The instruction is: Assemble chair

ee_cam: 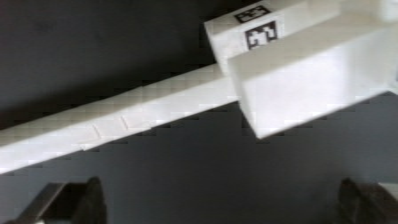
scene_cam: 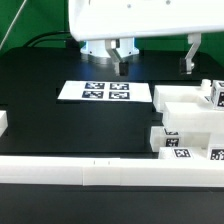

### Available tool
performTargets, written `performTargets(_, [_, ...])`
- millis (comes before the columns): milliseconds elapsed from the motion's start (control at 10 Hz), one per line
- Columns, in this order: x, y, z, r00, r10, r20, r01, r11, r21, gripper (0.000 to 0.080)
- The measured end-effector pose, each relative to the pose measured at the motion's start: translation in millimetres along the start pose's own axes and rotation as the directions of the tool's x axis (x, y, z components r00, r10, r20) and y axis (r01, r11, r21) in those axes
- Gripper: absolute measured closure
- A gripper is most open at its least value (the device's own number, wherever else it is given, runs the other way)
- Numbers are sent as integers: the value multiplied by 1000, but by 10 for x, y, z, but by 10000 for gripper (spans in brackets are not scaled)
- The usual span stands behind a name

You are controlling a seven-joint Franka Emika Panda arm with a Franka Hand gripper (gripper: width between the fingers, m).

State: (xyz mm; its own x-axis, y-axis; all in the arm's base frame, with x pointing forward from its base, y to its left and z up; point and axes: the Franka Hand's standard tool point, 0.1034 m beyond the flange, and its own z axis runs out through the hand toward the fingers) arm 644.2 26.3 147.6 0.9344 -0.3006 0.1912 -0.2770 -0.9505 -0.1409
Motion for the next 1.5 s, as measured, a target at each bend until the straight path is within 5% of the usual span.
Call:
performTargets(300, [-11, -39, -42, 999, 5, 51, -5, 1000, -1, 151])
performTargets(500, [-92, -52, -74, 971, -26, 238, 32, 999, -22, 151])
performTargets(700, [-117, -238, -88, 930, -37, 366, 63, 996, -59, 151])
performTargets(900, [-131, -476, -45, 933, -4, 359, 36, 996, -81, 151])
performTargets(1200, [-117, -482, -46, 938, -2, 347, 30, 997, -77, 151])
performTargets(1500, [-299, -856, 18, 952, 12, 307, 10, 998, -70, 151])
